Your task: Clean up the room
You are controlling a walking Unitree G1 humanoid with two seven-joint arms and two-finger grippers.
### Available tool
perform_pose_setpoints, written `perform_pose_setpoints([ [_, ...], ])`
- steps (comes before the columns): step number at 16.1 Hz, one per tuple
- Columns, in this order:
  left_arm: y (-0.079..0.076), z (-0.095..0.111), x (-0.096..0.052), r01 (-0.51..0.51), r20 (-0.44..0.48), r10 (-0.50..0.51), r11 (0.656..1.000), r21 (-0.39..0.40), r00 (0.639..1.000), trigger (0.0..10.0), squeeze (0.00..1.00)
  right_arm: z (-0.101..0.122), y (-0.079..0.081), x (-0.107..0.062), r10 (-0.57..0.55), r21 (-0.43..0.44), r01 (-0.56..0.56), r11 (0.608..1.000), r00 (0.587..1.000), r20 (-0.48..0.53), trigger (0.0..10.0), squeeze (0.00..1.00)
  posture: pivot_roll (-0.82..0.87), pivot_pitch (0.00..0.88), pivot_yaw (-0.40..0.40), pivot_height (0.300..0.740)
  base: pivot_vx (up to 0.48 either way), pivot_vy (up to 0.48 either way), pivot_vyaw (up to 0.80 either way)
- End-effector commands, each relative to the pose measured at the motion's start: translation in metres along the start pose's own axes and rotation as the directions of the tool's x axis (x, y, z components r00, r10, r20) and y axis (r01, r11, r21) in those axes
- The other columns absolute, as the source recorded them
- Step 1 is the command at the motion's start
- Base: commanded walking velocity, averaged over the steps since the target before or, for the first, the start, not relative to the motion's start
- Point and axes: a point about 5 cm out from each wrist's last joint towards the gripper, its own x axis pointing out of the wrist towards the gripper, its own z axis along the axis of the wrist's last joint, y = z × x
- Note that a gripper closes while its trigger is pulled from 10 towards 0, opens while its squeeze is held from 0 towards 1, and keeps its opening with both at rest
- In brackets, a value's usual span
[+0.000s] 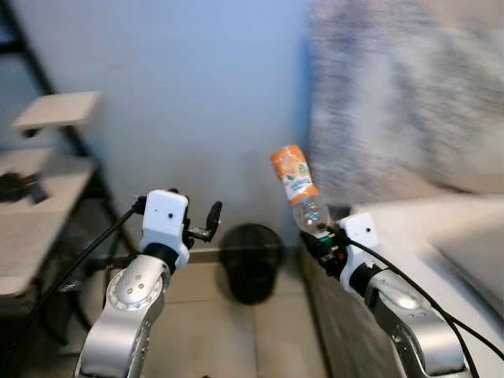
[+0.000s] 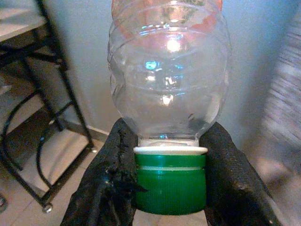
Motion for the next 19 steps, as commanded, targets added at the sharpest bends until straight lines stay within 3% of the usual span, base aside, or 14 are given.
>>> perform_pose_setpoints([
  [1,0.007,-0.001,-0.001,-0.016,-0.012,0.016,1.0,0.008,1.0,10.0,0.0,0.004,0.005,0.003,0.025,-0.01,-0.025,1.0,0.999,0.021,10.0,0.0,0.01,0.0,0.001,0.74,0.424,0.0,0.0],
  [10,0.007,0.0,0.001,0.017,-0.015,-0.017,1.0,0.021,1.0,10.0,0.0,0.001,-0.003,0.004,-0.006,0.028,0.006,1.0,1.0,0.002,10.0,0.0,0.01,0.0,0.011,0.74,0.419,0.0,0.0],
  [12,0.006,0.001,0.002,0.028,-0.016,-0.028,0.999,0.021,0.999,10.0,0.0,0.001,-0.005,0.003,-0.011,0.028,0.011,1.0,1.0,0.003,10.0,0.0,0.01,0.0,0.014,0.74,0.409,0.0,-0.63],
  [17,0.004,0.001,0.002,0.049,-0.005,-0.049,0.999,0.007,0.999,10.0,0.0,-0.004,-0.004,0.003,0.045,-0.054,-0.048,0.997,0.997,-0.055,10.0,0.0,0.01,0.0,0.012,0.74,0.317,0.0,0.0],
  [19,0.002,-0.001,0.0,0.08,-0.024,-0.08,0.997,0.001,0.996,10.0,0.0,-0.012,-0.013,-0.001,0.057,-0.111,-0.072,0.991,0.99,-0.132,10.0,0.0,0.01,0.0,0.01,0.74,0.0,0.0,0.0],
])
